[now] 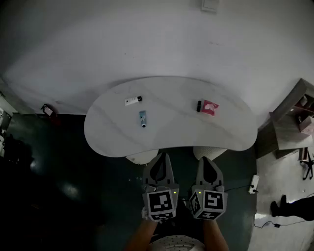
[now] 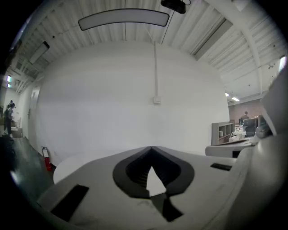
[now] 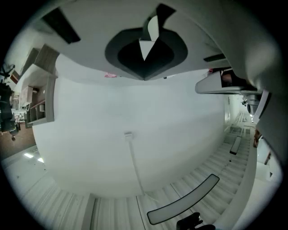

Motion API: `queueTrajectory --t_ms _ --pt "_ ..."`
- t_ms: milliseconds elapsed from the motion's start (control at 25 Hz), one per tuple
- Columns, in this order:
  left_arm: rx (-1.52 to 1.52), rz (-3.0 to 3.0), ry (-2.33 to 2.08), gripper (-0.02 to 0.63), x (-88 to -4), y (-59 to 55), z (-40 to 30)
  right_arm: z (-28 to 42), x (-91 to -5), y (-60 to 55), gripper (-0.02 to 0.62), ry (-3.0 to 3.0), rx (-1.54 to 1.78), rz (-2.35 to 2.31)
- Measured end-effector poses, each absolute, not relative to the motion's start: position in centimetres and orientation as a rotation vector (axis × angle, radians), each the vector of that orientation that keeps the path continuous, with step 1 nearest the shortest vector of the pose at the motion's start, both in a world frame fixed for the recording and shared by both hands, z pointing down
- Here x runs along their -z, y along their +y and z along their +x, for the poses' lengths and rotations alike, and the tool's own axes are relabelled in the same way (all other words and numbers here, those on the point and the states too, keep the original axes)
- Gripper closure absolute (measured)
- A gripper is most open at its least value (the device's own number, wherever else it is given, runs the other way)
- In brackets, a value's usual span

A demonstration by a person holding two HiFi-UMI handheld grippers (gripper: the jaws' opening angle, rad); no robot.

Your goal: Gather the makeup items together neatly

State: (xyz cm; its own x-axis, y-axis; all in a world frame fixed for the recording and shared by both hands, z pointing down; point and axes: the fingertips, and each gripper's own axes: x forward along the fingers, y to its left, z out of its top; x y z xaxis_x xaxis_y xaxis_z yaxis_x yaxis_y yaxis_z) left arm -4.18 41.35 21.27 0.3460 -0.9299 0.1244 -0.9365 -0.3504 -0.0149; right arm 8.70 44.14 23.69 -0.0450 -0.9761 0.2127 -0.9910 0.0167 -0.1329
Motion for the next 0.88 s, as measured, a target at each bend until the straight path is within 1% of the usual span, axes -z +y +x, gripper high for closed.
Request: queueTrajectory --t_ms 880 --pt "-0.176 2.529 -1.742 0.572 -21.5 40.8 -2.9 9.4 -23.3 43.5 0.601 -2.225 -0.371 2.137"
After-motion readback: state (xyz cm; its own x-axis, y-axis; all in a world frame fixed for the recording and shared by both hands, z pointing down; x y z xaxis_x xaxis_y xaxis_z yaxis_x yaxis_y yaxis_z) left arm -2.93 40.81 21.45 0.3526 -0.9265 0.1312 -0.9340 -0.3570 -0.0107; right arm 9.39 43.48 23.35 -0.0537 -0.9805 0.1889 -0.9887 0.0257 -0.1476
